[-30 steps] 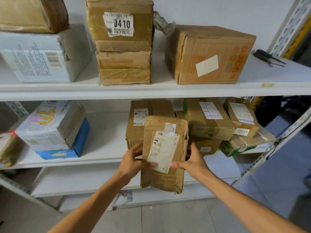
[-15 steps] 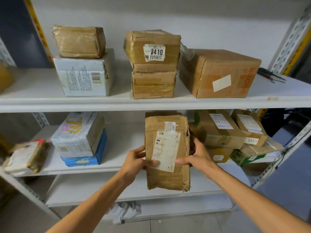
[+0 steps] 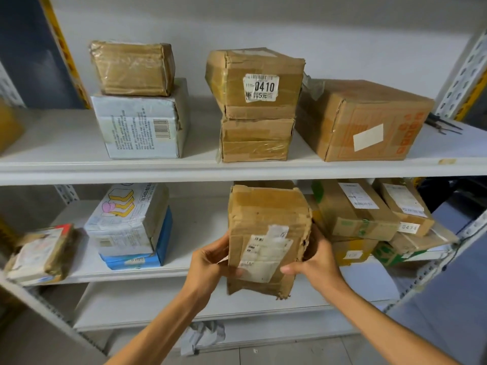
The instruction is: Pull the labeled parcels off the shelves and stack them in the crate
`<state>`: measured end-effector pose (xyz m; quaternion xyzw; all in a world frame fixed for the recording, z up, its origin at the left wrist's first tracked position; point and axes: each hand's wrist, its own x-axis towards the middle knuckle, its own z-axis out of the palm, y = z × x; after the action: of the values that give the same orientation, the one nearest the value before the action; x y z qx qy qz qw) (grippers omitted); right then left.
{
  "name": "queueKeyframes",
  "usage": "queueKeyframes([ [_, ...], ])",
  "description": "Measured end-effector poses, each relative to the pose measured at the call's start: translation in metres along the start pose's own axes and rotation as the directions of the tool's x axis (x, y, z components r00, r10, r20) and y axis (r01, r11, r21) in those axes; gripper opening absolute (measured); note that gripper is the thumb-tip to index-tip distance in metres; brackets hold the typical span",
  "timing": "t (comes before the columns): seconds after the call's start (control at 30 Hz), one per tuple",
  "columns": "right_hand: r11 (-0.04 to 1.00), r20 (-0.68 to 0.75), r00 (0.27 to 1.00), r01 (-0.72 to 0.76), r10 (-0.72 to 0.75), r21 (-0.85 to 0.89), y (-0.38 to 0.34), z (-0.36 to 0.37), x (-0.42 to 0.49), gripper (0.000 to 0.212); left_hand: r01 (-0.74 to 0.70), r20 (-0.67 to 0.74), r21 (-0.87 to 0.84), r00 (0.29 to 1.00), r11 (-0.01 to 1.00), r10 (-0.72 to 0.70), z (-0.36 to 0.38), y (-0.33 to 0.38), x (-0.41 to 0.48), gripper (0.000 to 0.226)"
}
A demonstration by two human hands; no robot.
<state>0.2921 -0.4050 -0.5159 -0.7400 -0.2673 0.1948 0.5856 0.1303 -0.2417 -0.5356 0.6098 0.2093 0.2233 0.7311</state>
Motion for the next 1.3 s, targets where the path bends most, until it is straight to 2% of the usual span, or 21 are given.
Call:
queueKeyframes([
  [0.07, 0.990, 0.055, 0.992, -0.117, 0.113, 0.073, -0.003, -0.008, 0.009, 0.068, -0.018, 0.037, 0.119, 0.999, 0.993, 0.014, 0.000, 0.011, -0.004, 0.070],
  [0.1, 0.983, 0.091, 0.984, -0.163, 0.155, 0.089, -0.004, -0.013, 0.014, 0.059, -0.048, 0.036, 0.252, 0.999, 0.967, 0.040, 0.000, 0.017, -0.005, 0.065],
  [0.17, 0.966, 0.153, 0.963, -0.238, 0.221, 0.103, -0.008, -0.023, 0.020, 0.043, -0.099, 0.014, 0.518, 0.994, 0.849, 0.108, 0.004, 0.030, -0.009, 0.052],
  [0.2, 0.958, 0.177, 0.953, -0.266, 0.245, 0.110, -0.009, -0.026, 0.022, 0.038, -0.120, 0.007, 0.590, 0.990, 0.798, 0.144, 0.006, 0.036, -0.011, 0.050],
  [0.3, 0.936, 0.214, 0.937, -0.312, 0.275, 0.163, -0.006, -0.030, 0.023, 0.032, -0.153, 0.006, 0.666, 0.980, 0.730, 0.200, 0.014, 0.045, -0.016, 0.065],
  [0.4, 0.909, 0.201, 0.935, -0.336, 0.291, 0.247, 0.004, -0.029, 0.020, 0.034, -0.146, 0.020, 0.701, 0.983, 0.698, 0.185, 0.018, 0.040, -0.017, 0.082],
  [0.47, 0.895, 0.194, 0.934, -0.346, 0.300, 0.281, 0.005, -0.030, 0.018, 0.032, -0.125, 0.039, 0.630, 0.991, 0.767, 0.130, 0.018, 0.032, -0.016, 0.087],
  [0.53, 0.890, 0.205, 0.929, -0.357, 0.308, 0.282, 0.003, -0.030, 0.018, 0.031, -0.045, 0.045, 0.450, 0.999, 0.892, 0.028, 0.015, 0.023, -0.015, 0.088],
  [0.6, 0.891, 0.205, 0.923, -0.372, 0.325, 0.259, 0.000, -0.029, 0.015, 0.034, 0.037, 0.066, 0.244, 0.996, 0.969, -0.055, 0.012, 0.017, -0.012, 0.085],
  [0.7, 0.916, 0.202, 0.923, -0.362, 0.327, 0.174, -0.008, -0.028, 0.011, 0.042, 0.124, 0.080, 0.046, 0.989, 0.991, -0.127, 0.007, 0.011, -0.009, 0.083],
  [0.83, 0.949, 0.142, 0.942, -0.313, 0.304, 0.043, -0.024, -0.022, 0.004, 0.046, 0.210, 0.106, -0.128, 0.975, 0.969, -0.197, -0.001, 0.002, -0.010, 0.074],
  [0.9, 0.960, 0.099, 0.956, -0.280, 0.276, 0.022, -0.031, -0.016, 0.000, 0.055, 0.233, 0.132, -0.158, 0.968, 0.960, -0.213, -0.003, -0.001, -0.013, 0.073],
  [0.93, 0.964, 0.079, 0.961, -0.266, 0.264, 0.018, -0.035, -0.014, -0.002, 0.067, 0.237, 0.133, -0.151, 0.967, 0.960, -0.217, -0.003, 0.000, -0.013, 0.073],
  [0.97, 0.971, 0.052, 0.971, -0.236, 0.235, 0.022, -0.035, -0.012, 0.000, 0.048, 0.239, 0.124, -0.136, 0.967, 0.961, -0.223, -0.003, 0.001, -0.013, 0.071],
  [1.0, 0.975, 0.023, 0.975, -0.220, 0.220, 0.017, -0.040, -0.010, -0.002, 0.040, 0.249, 0.100, -0.120, 0.966, 0.961, -0.238, -0.002, 0.003, -0.013, 0.069],
  [1.17, 0.992, -0.035, 0.991, -0.127, 0.126, -0.022, -0.044, -0.006, -0.004, 0.031, 0.259, -0.049, -0.055, 0.964, 0.964, -0.261, 0.000, 0.018, -0.012, 0.054],
  [1.2, 0.994, -0.032, 0.994, -0.108, 0.108, -0.018, -0.049, -0.006, -0.005, 0.032, 0.266, -0.081, -0.043, 0.960, 0.963, -0.269, 0.001, 0.022, -0.012, 0.050],
  [1.3, 0.991, -0.092, 0.991, -0.109, 0.102, -0.076, -0.062, -0.005, -0.004, 0.051, 0.298, -0.114, -0.032, 0.947, 0.954, -0.299, 0.008, 0.035, -0.016, 0.043],
])
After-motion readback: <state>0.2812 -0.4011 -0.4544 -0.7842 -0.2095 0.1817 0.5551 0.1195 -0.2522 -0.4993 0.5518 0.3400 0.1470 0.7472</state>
